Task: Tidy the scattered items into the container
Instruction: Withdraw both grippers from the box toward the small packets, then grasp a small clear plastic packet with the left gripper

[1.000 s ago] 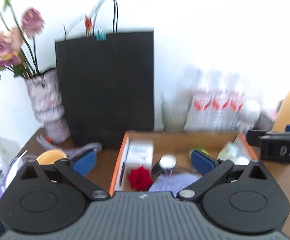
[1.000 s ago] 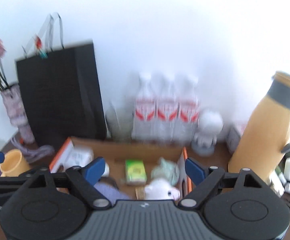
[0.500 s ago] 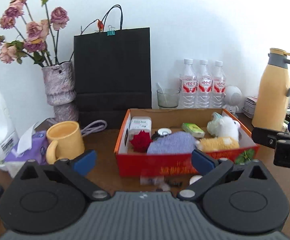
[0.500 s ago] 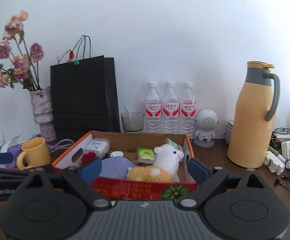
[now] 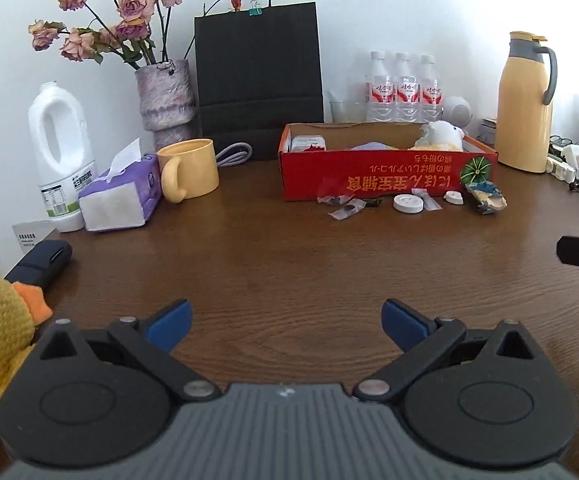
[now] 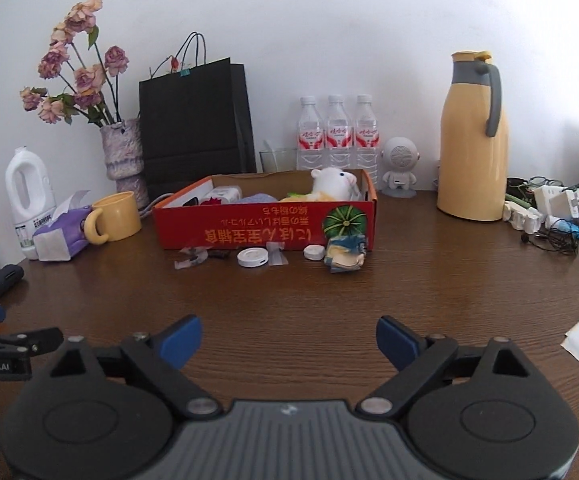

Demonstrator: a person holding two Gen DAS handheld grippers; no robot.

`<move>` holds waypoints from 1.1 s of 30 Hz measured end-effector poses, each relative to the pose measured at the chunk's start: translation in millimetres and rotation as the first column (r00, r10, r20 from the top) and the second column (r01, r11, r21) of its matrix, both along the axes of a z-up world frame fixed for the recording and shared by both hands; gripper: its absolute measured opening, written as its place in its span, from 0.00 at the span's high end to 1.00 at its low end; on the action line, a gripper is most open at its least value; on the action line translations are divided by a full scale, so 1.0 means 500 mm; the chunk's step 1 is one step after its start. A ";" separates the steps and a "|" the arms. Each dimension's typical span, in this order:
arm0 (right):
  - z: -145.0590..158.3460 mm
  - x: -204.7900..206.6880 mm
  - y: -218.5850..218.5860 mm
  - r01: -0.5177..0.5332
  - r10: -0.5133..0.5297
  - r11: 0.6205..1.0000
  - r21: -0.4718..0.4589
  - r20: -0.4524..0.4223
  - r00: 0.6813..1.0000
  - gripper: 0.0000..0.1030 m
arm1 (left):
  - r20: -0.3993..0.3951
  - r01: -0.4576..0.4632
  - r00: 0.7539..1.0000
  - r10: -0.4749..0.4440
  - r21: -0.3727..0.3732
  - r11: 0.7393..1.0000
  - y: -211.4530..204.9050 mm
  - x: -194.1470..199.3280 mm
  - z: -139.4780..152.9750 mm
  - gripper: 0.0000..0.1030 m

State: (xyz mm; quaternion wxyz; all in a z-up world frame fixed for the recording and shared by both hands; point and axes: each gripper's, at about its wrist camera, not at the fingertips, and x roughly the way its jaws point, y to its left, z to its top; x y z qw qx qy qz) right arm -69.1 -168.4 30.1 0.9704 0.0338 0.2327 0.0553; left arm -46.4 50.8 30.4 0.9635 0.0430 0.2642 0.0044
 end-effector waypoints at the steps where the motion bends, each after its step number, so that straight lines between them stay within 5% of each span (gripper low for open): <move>1: 0.001 0.010 0.005 -0.013 0.013 1.000 -0.003 0.002 1.000 0.13 | 0.002 0.014 1.000 -0.014 0.006 1.000 0.000 0.016 0.006 0.00; 6: -0.001 0.075 0.011 -0.051 0.051 0.999 0.003 -0.013 0.999 0.28 | 0.014 0.095 0.995 -0.096 0.057 0.994 -0.027 0.116 0.017 0.03; 12: -0.010 0.118 0.001 -0.058 0.059 0.998 0.011 -0.040 0.997 0.35 | -0.102 0.238 0.966 -0.238 -0.014 0.971 -0.045 0.287 -0.011 0.45; 15: -0.017 0.127 -0.012 -0.036 0.037 0.999 0.023 -0.052 0.998 0.35 | -0.169 0.342 0.924 -0.342 -0.031 0.939 -0.051 0.378 -0.034 0.46; 20: -0.028 0.137 -0.037 0.013 -0.011 0.999 0.040 -0.057 0.998 0.35 | -0.208 0.325 0.925 -0.318 -0.002 0.946 -0.052 0.470 -0.066 0.47; 23: -0.033 0.147 -0.050 0.028 -0.025 0.998 0.048 -0.063 0.998 0.35 | -0.210 0.304 0.926 -0.312 -0.072 0.950 -0.039 0.485 -0.068 0.54; 27: -0.043 0.172 -0.053 0.023 -0.019 0.998 0.055 -0.087 0.996 0.35 | -0.201 0.314 0.925 -0.322 -0.070 0.947 -0.041 0.471 -0.065 0.80; 33: -0.032 0.199 -0.027 -0.035 0.037 0.999 0.029 -0.067 0.997 0.35 | -0.157 0.259 0.953 -0.260 -0.027 0.965 -0.062 0.364 -0.058 0.95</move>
